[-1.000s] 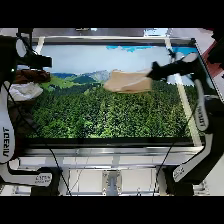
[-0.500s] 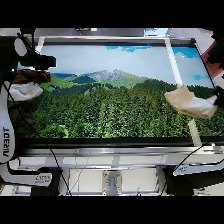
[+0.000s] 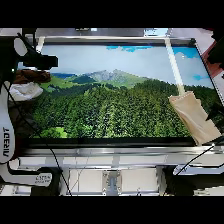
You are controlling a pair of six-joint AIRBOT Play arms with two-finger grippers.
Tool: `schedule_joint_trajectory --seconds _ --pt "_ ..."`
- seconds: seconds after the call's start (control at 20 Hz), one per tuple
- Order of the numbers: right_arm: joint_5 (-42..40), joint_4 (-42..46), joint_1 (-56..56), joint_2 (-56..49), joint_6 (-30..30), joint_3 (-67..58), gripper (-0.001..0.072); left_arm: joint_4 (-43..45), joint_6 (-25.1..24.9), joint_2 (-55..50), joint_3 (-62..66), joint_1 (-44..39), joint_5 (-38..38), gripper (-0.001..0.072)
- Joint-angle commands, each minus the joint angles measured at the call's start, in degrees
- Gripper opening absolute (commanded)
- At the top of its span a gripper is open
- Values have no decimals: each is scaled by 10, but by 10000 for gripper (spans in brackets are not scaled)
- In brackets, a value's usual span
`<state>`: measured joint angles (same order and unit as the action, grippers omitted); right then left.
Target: Fold the shirts.
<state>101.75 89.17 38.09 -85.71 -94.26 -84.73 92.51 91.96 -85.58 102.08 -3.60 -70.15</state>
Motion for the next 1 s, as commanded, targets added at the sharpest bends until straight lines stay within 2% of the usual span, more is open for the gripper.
schedule_joint_trajectory --seconds 0.0,0.1,0.15,0.2,0.35,0.45,0.5,0.55,0.65,0.95 --pt "-111 -249 -41 29 57 -17 451 -40 -1 0 0 0 0 15" --pt "-191 -409 -105 34 179 -17 450 -97 -2 0 0 0 0 14" --pt "-226 -442 -147 33 239 -17 450 -124 -4 0 0 0 0 15" --pt "-265 -429 -188 33 257 -17 449 -146 -7 0 0 0 -3 14" --pt "-376 -358 -291 33 255 8 450 -203 -22 -1 0 0 -41 14" --pt "-412 -328 -332 33 255 25 449 -217 -22 -1 0 0 -70 15" --pt "-418 -305 -348 33 255 29 449 -217 -23 -1 0 0 -79 15" --pt "-414 -273 -362 33 223 29 447 -218 -23 -1 0 0 -86 15" --pt "-409 -229 -381 33 217 28 449 -219 -22 -1 0 0 -94 15" --pt "-410 -231 -389 33 217 28 449 -220 -25 -1 0 0 -104 14"
